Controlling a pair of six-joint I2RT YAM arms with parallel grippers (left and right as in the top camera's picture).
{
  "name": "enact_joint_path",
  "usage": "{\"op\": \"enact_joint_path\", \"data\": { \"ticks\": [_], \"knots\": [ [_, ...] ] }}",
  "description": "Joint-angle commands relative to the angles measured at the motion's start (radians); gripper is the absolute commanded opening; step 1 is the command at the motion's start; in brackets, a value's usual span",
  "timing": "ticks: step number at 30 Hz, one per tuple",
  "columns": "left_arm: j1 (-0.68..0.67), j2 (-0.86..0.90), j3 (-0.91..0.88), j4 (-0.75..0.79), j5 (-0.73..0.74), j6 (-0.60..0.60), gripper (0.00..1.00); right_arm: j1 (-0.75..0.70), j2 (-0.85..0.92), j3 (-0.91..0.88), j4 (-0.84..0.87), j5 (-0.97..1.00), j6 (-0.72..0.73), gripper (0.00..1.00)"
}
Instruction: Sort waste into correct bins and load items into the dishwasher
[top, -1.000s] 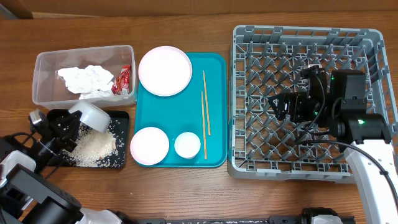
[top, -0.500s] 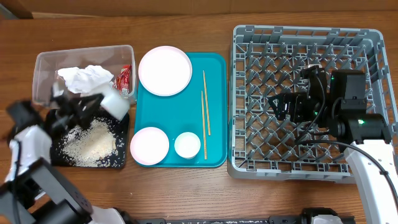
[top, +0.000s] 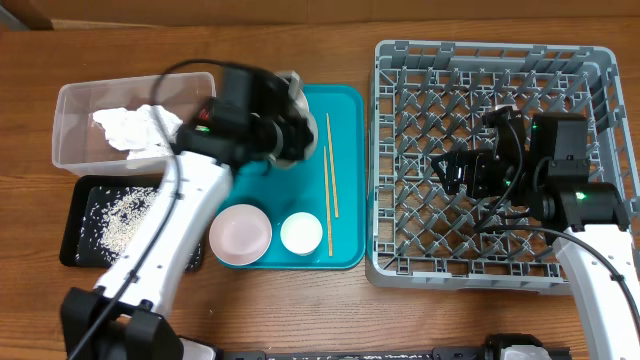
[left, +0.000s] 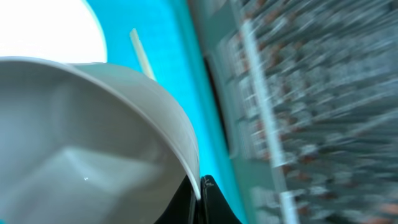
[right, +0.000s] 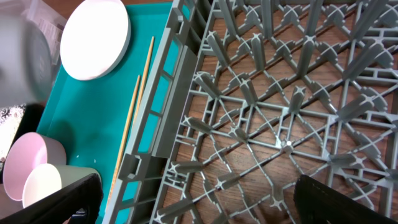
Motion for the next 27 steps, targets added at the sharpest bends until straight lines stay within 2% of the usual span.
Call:
{"op": "enact_joint_path", "data": {
  "ticks": [1, 3, 7, 13, 15, 17, 20, 22, 27],
  "knots": [
    [-0.1, 0.035, 0.006, -0.09, -0.45, 0.077, 0.04, -0.006, -0.003, 0.016, 0.004, -0.009, 0.003, 1.0],
    [-0.125, 0.082, 0.006, -0.137, -0.495, 0.106, 0.04, -0.006, -0.003, 0.016, 0.005, -0.009, 0.003, 1.0],
    [-0.127, 0.169, 0.006, -0.151, -0.412, 0.151, 0.04, -0.006, -0.003, 0.016, 0.005, -0.009, 0.003, 1.0],
    [-0.127, 0.272, 0.006, -0.151, -0.353, 0.151, 0.04, -0.006, -0.003, 0.016, 0.005, -0.009, 0.003, 1.0],
    [-0.127, 0.269, 0.008, -0.152, -0.34, 0.154, 0.17, -0.006, -0.003, 0.016, 0.005, -0.008, 0.003, 1.0],
    [-0.127, 0.264, 0.026, -0.162, -0.329, 0.154, 0.41, -0.006, -0.003, 0.016, 0.005, -0.008, 0.003, 1.0],
    [-0.121, 0.262, 0.124, -0.236, -0.283, 0.163, 0.59, -0.006, -0.003, 0.016, 0.004, -0.009, 0.003, 1.0],
    [-0.113, 0.262, 0.245, -0.346, -0.248, 0.186, 0.61, -0.006, -0.003, 0.016, 0.005, -0.008, 0.003, 1.0],
    [-0.108, 0.262, 0.392, -0.58, -0.222, 0.245, 0.6, -0.006, -0.003, 0.016, 0.005, -0.009, 0.003, 1.0]
  ]
}}
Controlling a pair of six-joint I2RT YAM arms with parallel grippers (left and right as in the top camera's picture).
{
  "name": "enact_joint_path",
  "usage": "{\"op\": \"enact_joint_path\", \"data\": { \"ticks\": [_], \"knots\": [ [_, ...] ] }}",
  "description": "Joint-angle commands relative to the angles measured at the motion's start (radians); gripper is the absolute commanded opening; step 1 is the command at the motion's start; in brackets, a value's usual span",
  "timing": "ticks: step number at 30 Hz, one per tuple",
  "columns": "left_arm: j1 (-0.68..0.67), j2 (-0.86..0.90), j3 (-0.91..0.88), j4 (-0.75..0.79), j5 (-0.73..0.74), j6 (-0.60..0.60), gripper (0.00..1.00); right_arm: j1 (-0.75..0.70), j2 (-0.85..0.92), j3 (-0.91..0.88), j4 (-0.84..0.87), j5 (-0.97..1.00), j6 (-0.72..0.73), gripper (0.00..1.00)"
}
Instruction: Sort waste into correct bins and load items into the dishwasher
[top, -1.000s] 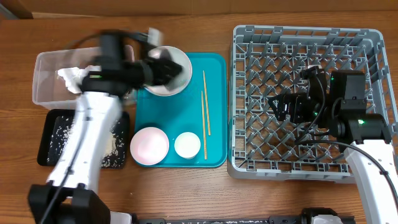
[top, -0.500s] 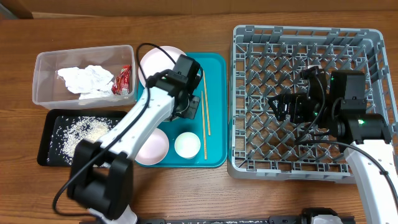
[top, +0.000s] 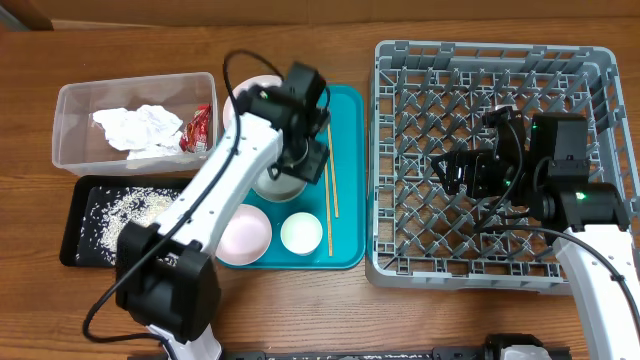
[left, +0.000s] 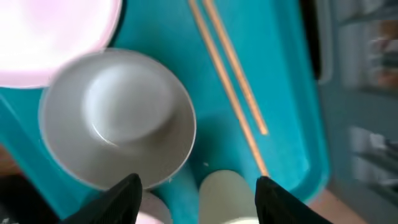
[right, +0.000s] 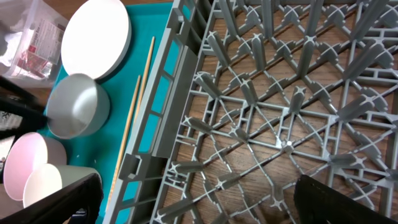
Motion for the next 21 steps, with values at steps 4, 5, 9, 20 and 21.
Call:
{"op": "enact_joint_path", "data": {
  "ticks": [4, 5, 9, 20, 21],
  "knots": [
    [0.007, -0.008, 0.034, -0.193, 0.052, 0.077, 0.54, -0.006, -0.003, 0.016, 0.011, -0.009, 0.003, 1.0],
    [0.007, -0.008, 0.01, -0.204, 0.052, 0.073, 0.52, -0.006, -0.003, 0.016, 0.013, -0.009, 0.003, 1.0],
    [0.007, -0.008, -0.111, -0.176, 0.06, 0.042, 0.5, -0.006, -0.003, 0.016, 0.014, -0.009, 0.003, 1.0],
    [0.006, -0.008, -0.327, 0.036, 0.123, -0.028, 0.04, -0.006, -0.003, 0.016, 0.011, -0.01, 0.003, 1.0],
    [0.006, -0.008, -0.321, 0.039, 0.133, -0.028, 0.04, -0.006, -0.003, 0.016, 0.01, -0.011, 0.003, 1.0]
  ]
}}
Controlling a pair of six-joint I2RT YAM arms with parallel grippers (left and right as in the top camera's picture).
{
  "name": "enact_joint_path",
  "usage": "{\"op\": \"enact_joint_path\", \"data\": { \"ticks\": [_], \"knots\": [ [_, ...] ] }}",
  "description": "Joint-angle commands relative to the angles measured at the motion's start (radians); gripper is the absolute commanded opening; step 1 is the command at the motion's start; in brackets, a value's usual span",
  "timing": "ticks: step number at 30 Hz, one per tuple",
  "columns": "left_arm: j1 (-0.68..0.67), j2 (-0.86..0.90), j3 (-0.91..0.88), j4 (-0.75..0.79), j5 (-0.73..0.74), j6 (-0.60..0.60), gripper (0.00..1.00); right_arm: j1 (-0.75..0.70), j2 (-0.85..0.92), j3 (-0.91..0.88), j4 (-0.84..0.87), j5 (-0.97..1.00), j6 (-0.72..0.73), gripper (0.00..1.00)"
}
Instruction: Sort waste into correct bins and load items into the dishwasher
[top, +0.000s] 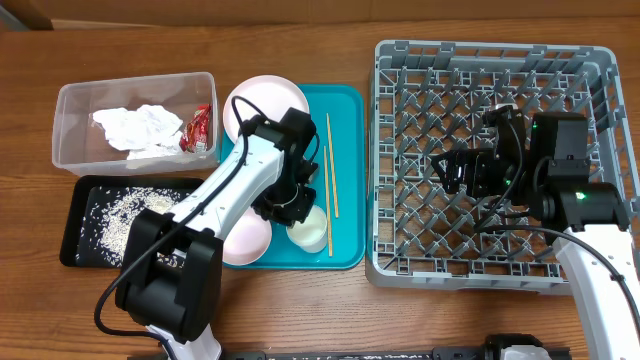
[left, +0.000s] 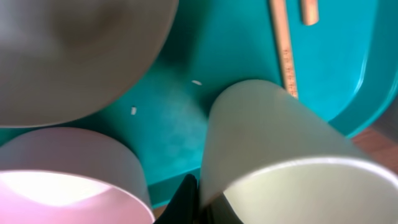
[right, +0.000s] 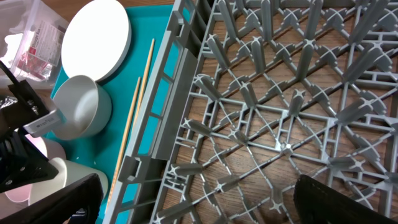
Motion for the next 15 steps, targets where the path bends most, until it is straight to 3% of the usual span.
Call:
{"op": "enact_joint_path", "data": {
  "ticks": [1, 4, 7, 11, 13, 15],
  "knots": [
    [0.005, -0.006, 0.016, 0.023, 0.07, -0.018, 0.04, -0.006, -0.003, 0.016, 0.003, -0.027, 0.003, 1.0],
    [0.023, -0.006, 0.08, -0.007, 0.138, 0.004, 0.04, -0.006, -0.003, 0.016, 0.008, -0.103, 0.003, 1.0],
    [0.082, -0.006, 0.19, -0.051, 0.349, 0.108, 0.04, -0.006, -0.003, 0.016, 0.033, -0.253, 0.003, 1.0],
    [0.186, -0.006, 0.276, -0.06, 0.698, 0.257, 0.04, -0.004, 0.003, 0.016, 0.084, -0.415, 0.003, 1.0],
    [0.258, -0.006, 0.286, -0.046, 0.958, 0.365, 0.04, -0.001, 0.026, 0.014, 0.147, -0.533, 0.004, 1.0],
    [0.304, -0.005, 0.286, -0.047, 1.09, 0.423, 0.04, 0.008, 0.058, 0.008, 0.22, -0.635, 0.004, 1.0]
  ]
}}
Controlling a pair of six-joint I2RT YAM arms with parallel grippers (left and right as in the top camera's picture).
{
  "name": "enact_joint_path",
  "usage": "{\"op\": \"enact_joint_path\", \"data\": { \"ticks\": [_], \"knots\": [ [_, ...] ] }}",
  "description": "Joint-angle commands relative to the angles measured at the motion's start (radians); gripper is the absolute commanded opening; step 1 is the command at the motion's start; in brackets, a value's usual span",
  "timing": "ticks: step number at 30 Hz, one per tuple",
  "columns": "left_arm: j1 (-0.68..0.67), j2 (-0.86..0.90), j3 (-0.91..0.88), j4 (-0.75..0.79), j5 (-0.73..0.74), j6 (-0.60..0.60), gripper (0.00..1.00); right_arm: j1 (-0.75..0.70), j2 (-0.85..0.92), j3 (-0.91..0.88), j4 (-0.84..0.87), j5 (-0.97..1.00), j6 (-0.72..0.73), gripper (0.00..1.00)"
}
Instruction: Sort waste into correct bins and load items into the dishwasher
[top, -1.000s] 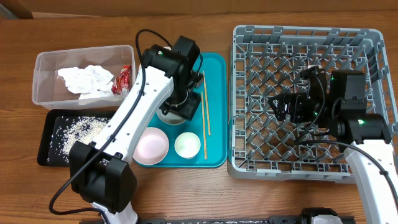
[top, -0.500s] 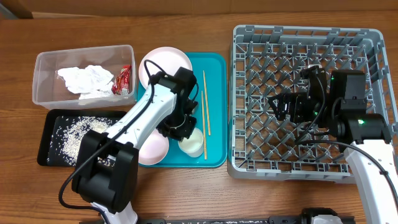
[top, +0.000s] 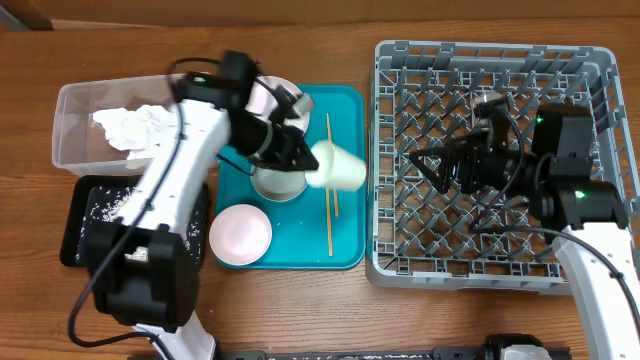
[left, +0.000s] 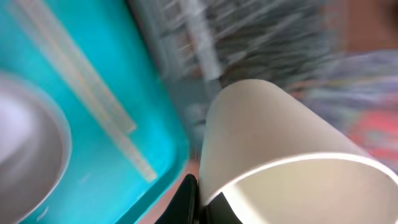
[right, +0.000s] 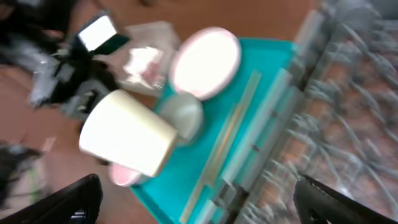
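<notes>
My left gripper (top: 308, 156) is shut on the rim of a cream cup (top: 340, 166), holding it tilted on its side above the right part of the teal tray (top: 348, 238). The cup (left: 280, 143) fills the left wrist view. A grey bowl (top: 278, 182), a pink bowl (top: 240, 233), a pink plate (top: 270, 96) and two chopsticks (top: 330, 195) lie on the tray. My right gripper (top: 428, 166) is open over the left part of the grey dish rack (top: 490, 50), facing the cup (right: 127, 134).
A clear container (top: 75, 100) with crumpled tissue and a red wrapper stands at the far left. In front of it lies a black tray (top: 80, 200) scattered with rice. The rack's tall wall (top: 372, 180) runs beside the teal tray.
The cream cup has left the tray floor beside the pink bowl and now hangs tilted above the tray's right side in my left gripper. My right gripper has moved left toward the tray.
My left gripper first held the grey bowl up near the clear container. Then the bowl stood on the tray with the gripper open above it. Then the gripper was shut on the cream cup on the tray, and now the cup is in the air.
</notes>
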Motion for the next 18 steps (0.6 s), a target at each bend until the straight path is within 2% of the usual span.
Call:
{"op": "enact_joint_path", "data": {
  "ticks": [1, 6, 12, 18],
  "knots": [
    [0.071, -0.005, 0.019, 0.0, 0.404, 0.179, 0.04, 0.014, 0.063, 0.008, 0.096, -0.266, 0.003, 1.0],
    [0.09, -0.005, 0.019, 0.001, 0.484, 0.198, 0.04, 0.063, 0.148, 0.008, 0.274, -0.429, 0.026, 1.0],
    [0.075, -0.005, 0.019, 0.004, 0.51, 0.209, 0.04, 0.159, 0.253, 0.008, 0.519, -0.428, 0.208, 1.0],
    [0.07, -0.005, 0.019, 0.004, 0.51, 0.209, 0.04, 0.236, 0.276, 0.008, 0.638, -0.424, 0.265, 0.93]
  ]
}}
